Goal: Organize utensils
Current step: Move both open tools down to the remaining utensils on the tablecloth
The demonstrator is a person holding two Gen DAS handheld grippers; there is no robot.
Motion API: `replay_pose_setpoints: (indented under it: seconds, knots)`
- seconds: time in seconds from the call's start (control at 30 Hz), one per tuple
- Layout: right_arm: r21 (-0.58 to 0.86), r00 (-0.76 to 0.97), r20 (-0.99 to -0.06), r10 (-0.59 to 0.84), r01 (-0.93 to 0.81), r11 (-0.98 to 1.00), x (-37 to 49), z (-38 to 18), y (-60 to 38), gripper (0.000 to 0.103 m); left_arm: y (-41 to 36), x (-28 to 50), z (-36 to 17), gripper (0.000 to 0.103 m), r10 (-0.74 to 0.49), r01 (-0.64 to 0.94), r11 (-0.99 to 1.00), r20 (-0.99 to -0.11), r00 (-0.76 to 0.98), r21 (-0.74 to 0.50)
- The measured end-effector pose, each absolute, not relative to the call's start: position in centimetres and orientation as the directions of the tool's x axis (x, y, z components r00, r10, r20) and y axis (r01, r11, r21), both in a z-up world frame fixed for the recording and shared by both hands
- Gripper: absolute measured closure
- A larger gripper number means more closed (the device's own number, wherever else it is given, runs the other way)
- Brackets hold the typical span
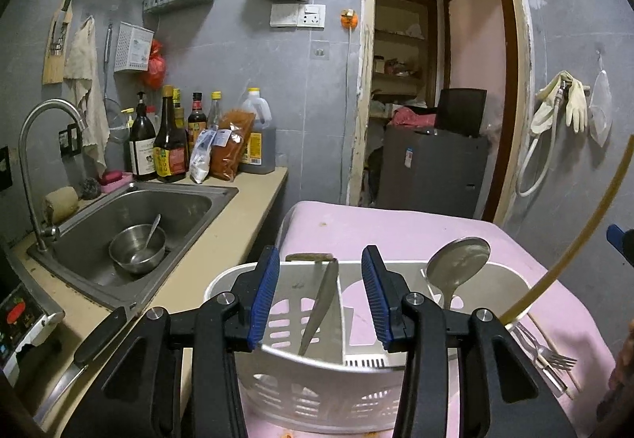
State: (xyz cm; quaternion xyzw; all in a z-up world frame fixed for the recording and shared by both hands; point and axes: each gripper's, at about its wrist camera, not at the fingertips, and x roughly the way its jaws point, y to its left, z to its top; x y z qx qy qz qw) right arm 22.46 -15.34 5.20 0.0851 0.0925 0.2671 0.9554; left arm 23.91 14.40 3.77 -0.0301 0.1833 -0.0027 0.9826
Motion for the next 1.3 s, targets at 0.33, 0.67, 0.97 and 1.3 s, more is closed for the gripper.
replay_pose_setpoints:
  seconds: [0.33, 0.67, 0.97, 1.3]
  knots:
    - [0.25, 0.85, -0.125, 0.512, -0.472, 0.845, 21.8, 4.5, -16.7, 0.002, 14.6, 24.6, 3.7, 0.094, -0.002, -0.033, 0.995, -0.366, 0.931, -0.089]
    - [0.244, 0.832, -0.137, 0.538, -0.498, 0.832, 21.6, 4.2, -16.2, 0.002, 14.7, 24.3, 4.2, 0.103, 0.009, -0.047, 0.994, -0.355, 0.935, -0.099]
    - [0.239, 0.834, -0.14, 0.533, -0.494, 0.836, 21.6, 4.3, -16.1, 0.002, 16.0, 22.5, 6.0, 0.103, 0.002, -0.05, 0.986, -0.282, 0.959, -0.162]
    - [0.161, 0.899, -0.035, 0.437, -0.427, 0.89, 18.2, 6.1, -17.7, 0.0, 11.7, 17.5, 8.5, 0.103, -0.12, 0.09, 0.985, -0.211, 0.97, -0.148]
